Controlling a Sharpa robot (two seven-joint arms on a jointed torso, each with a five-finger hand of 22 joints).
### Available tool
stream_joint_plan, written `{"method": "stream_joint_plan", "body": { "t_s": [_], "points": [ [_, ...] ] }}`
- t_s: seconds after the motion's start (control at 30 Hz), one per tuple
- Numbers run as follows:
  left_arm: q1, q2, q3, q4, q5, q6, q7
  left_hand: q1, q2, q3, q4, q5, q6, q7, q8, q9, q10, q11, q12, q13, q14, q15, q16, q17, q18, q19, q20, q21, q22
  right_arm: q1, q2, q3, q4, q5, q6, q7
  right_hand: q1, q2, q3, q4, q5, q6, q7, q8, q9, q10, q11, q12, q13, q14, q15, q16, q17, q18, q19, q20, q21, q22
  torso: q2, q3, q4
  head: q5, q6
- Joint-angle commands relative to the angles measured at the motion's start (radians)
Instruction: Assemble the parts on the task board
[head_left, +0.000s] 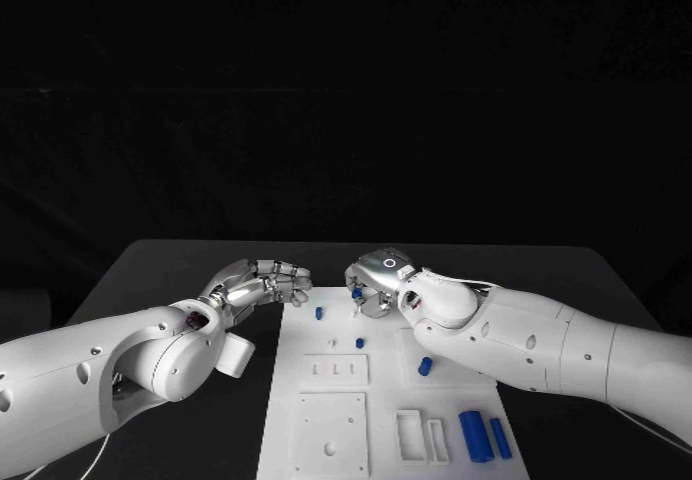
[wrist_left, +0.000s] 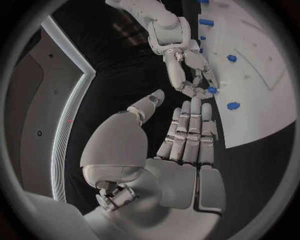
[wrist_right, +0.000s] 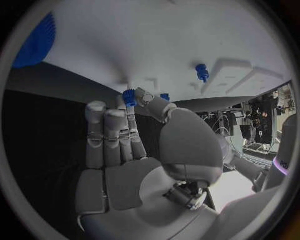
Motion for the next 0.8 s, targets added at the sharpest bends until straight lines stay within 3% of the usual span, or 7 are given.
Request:
{"method": "stream_joint_plan", "body": {
  "t_s": [0.03,0.8],
  "points": [
    [0.003,0.001,0.001,0.005,-0.005,0.003,0.006,-0.009,0.001,0.001,-0.007,0.002,0.009,0.005,-0.005,0.001,0.006,-0.003,-0.007,-0.001,0.002,0.007,-0.005,0.002,0.008,0.002,0.003,-0.002,0.016,0.000,0.001,0.000,-0.002,-0.016,0.013,-0.003,0.013,0.001,0.005,-0.001,0.002,0.008,0.001,0.003,0.001,0.050,-0.007,0.007,0.045,-0.024,-0.026,0.003,-0.001,0.069,-0.001,-0.008,0.005,0.023,0.002,-0.0009,-0.0006,0.000,-0.001],
    [0.007,-0.004,0.001,0.017,-0.006,0.003,0.006,-0.008,0.000,0.003,-0.009,0.002,0.009,0.005,-0.006,0.002,0.006,-0.003,-0.009,-0.002,0.003,0.007,-0.006,0.002,0.009,0.001,0.003,-0.001,0.017,0.000,0.010,0.000,-0.022,-0.023,0.044,-0.014,0.010,-0.004,0.011,0.003,0.003,0.006,0.002,0.000,0.002,0.047,-0.006,0.002,0.047,-0.026,-0.025,0.003,-0.004,0.069,-0.005,-0.008,0.008,0.022,0.007,-0.0017,-0.0005,0.002,-0.006]
  ]
}}
